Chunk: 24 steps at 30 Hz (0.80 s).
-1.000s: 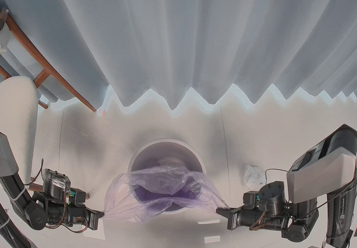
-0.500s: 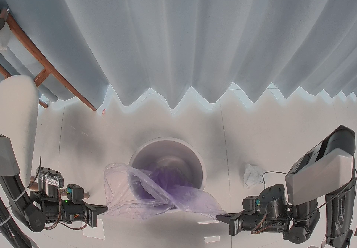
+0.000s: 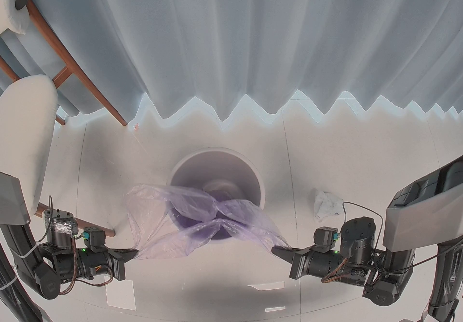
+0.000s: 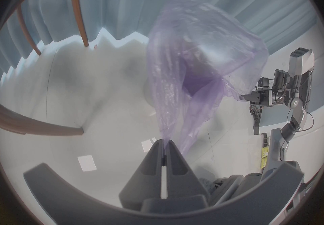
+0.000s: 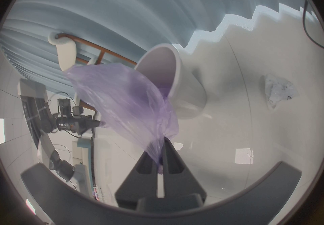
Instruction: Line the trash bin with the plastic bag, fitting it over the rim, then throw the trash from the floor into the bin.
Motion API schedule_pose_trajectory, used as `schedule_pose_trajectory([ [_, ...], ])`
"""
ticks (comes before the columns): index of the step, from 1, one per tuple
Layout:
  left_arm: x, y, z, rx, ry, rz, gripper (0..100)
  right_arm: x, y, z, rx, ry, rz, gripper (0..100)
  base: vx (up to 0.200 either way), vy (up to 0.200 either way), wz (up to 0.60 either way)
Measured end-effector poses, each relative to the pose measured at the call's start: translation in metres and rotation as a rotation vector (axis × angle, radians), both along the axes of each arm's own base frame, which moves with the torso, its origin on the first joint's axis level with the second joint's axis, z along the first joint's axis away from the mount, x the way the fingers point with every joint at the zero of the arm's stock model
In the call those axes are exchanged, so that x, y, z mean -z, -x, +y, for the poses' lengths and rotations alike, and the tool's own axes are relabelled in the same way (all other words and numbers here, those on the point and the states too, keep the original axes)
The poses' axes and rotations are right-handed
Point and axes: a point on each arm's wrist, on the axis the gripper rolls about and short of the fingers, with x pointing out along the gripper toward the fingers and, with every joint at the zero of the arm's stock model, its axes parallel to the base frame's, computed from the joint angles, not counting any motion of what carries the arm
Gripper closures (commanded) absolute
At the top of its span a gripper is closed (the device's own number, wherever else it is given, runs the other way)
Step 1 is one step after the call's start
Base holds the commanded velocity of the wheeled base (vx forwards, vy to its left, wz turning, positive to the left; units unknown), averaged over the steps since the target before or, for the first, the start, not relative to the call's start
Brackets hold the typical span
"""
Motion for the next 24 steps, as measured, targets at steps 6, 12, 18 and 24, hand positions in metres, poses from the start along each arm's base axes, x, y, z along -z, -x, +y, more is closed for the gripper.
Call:
schedule_pose_trajectory([
  [6, 0.004, -0.004, -0.001, 0.010, 0.002, -0.021, 100, -0.014, 0.003, 0.002, -0.009, -0.049, -0.018, 100, 0.000, 0.000, 0.00],
  [12, 0.007, -0.004, 0.000, 0.019, 0.016, -0.003, 100, -0.016, 0.022, -0.006, -0.110, -0.051, 0.047, 100, 0.000, 0.000, 0.00],
  [18, 0.014, -0.006, 0.000, 0.016, -0.024, 0.009, 100, -0.008, 0.027, -0.010, -0.124, -0.021, 0.085, 100, 0.000, 0.000, 0.00],
  [24, 0.036, -0.017, 0.004, -0.031, -0.120, -0.009, 100, 0.009, 0.022, -0.009, -0.122, 0.020, 0.111, 100, 0.000, 0.000, 0.00],
])
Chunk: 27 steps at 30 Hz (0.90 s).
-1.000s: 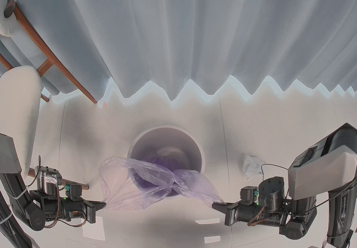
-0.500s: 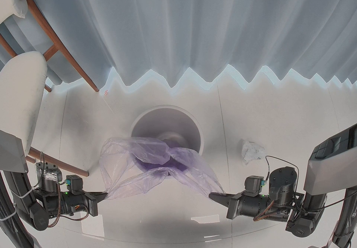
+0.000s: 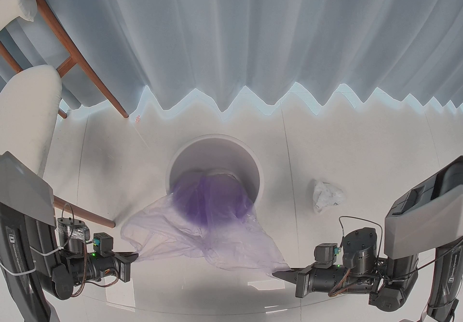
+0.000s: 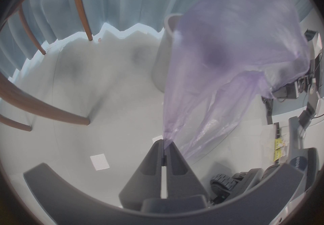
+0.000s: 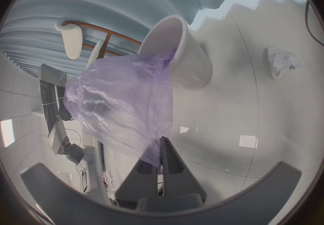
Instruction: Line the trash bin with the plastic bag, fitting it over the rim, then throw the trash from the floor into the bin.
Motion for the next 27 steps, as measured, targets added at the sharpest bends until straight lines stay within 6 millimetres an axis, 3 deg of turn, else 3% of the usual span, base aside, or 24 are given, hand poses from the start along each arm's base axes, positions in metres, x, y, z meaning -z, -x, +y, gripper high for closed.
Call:
schedule_pose_trajectory([
  [6, 0.026, -0.007, 0.013, -0.057, -0.067, 0.042, 100, 0.017, -0.016, -0.001, 0.036, 0.023, 0.009, 100, 0.000, 0.000, 0.00],
  [12, 0.037, -0.025, 0.016, -0.077, -0.060, 0.019, 100, 0.024, -0.041, -0.002, 0.103, 0.008, -0.027, 100, 0.000, 0.000, 0.00],
  [21, 0.034, -0.053, 0.007, -0.112, -0.016, -0.066, 100, 0.016, -0.071, -0.002, 0.222, -0.032, -0.121, 100, 0.000, 0.000, 0.00],
  [27, 0.019, -0.065, -0.019, -0.242, 0.032, -0.121, 100, 0.007, -0.086, 0.000, 0.299, -0.051, -0.190, 100, 0.000, 0.000, 0.00],
])
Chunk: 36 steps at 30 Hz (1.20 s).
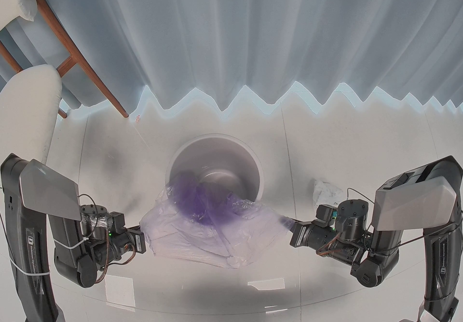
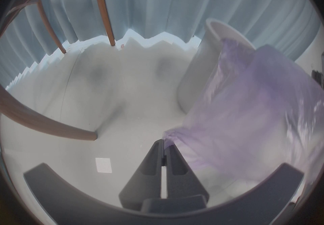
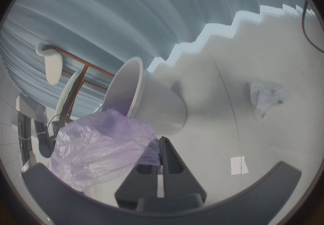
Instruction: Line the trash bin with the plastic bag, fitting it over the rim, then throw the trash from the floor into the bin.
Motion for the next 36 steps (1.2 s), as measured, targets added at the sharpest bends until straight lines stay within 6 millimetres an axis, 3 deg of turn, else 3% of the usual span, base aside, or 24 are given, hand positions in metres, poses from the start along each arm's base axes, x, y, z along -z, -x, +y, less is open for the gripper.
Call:
schedule_pose_trajectory([
  [8, -0.022, -0.012, -0.020, 0.004, 0.031, -0.113, 100, -0.015, -0.016, 0.004, 0.123, -0.014, -0.094, 100, 0.000, 0.000, 0.00],
  [17, -0.031, -0.019, -0.020, -0.007, 0.045, -0.159, 100, -0.032, -0.017, 0.003, 0.138, -0.054, -0.130, 100, 0.000, 0.000, 0.00],
  [30, -0.037, -0.030, -0.019, -0.085, 0.098, -0.198, 100, -0.032, -0.013, 0.006, 0.142, -0.096, -0.094, 100, 0.000, 0.000, 0.00],
  [31, -0.037, -0.030, -0.020, -0.085, 0.101, -0.197, 0, -0.032, -0.013, 0.006, 0.142, -0.096, -0.093, 100, 0.000, 0.000, 0.00],
  [32, -0.036, -0.029, -0.020, -0.083, 0.102, -0.195, 0, -0.031, -0.012, 0.006, 0.143, -0.094, -0.092, 0, 0.000, 0.000, 0.00],
  [36, -0.035, -0.025, -0.023, -0.072, 0.100, -0.181, 0, -0.030, -0.010, 0.004, 0.148, -0.089, -0.080, 0, 0.000, 0.000, 0.00],
])
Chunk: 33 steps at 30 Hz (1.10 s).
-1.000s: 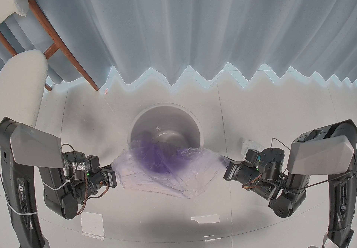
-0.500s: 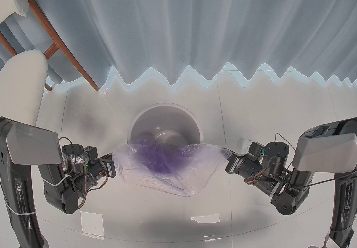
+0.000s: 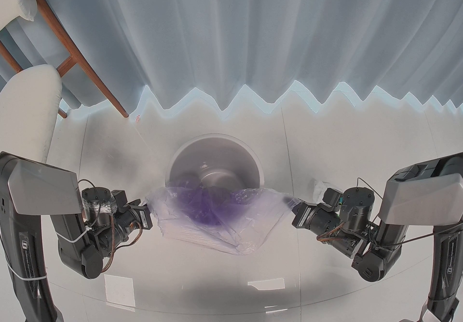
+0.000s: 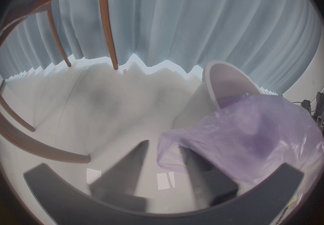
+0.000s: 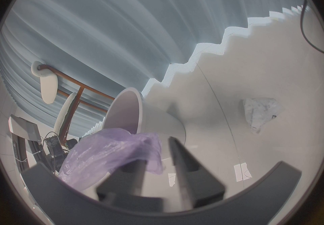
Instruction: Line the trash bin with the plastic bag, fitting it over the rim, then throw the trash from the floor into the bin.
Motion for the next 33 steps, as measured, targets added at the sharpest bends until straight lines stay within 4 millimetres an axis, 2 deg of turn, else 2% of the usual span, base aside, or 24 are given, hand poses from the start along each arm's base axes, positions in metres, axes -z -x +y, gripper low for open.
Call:
schedule_pose_trajectory([
  [3, -0.004, 0.002, -0.001, 0.001, -0.003, -0.008, 0, 0.001, 0.004, -0.002, -0.003, 0.012, 0.010, 0, 0.000, 0.000, 0.00],
  [8, -0.017, 0.015, -0.002, 0.003, -0.011, -0.025, 0, 0.003, 0.022, -0.004, -0.047, 0.072, 0.034, 0, 0.000, 0.000, 0.00],
  [18, -0.026, 0.078, 0.004, 0.094, -0.198, 0.058, 0, 0.002, 0.057, -0.015, -0.196, 0.323, -0.036, 0, 0.000, 0.000, 0.00],
  [20, -0.028, 0.084, 0.005, 0.104, -0.216, 0.061, 0, 0.001, 0.059, -0.016, -0.205, 0.341, -0.046, 0, 0.000, 0.000, 0.00],
  [23, -0.032, 0.085, 0.005, 0.107, -0.219, 0.042, 0, -0.002, 0.060, -0.017, -0.207, 0.344, -0.055, 0, 0.000, 0.000, 0.00],
  [28, -0.041, 0.073, 0.000, 0.108, -0.207, -0.028, 0, -0.008, 0.057, -0.015, -0.202, 0.329, -0.085, 0, 0.000, 0.000, 0.00],
  [33, -0.039, 0.072, -0.008, 0.138, -0.207, -0.028, 0, -0.010, 0.056, -0.012, -0.204, 0.321, -0.100, 0, 0.000, 0.000, 0.00],
])
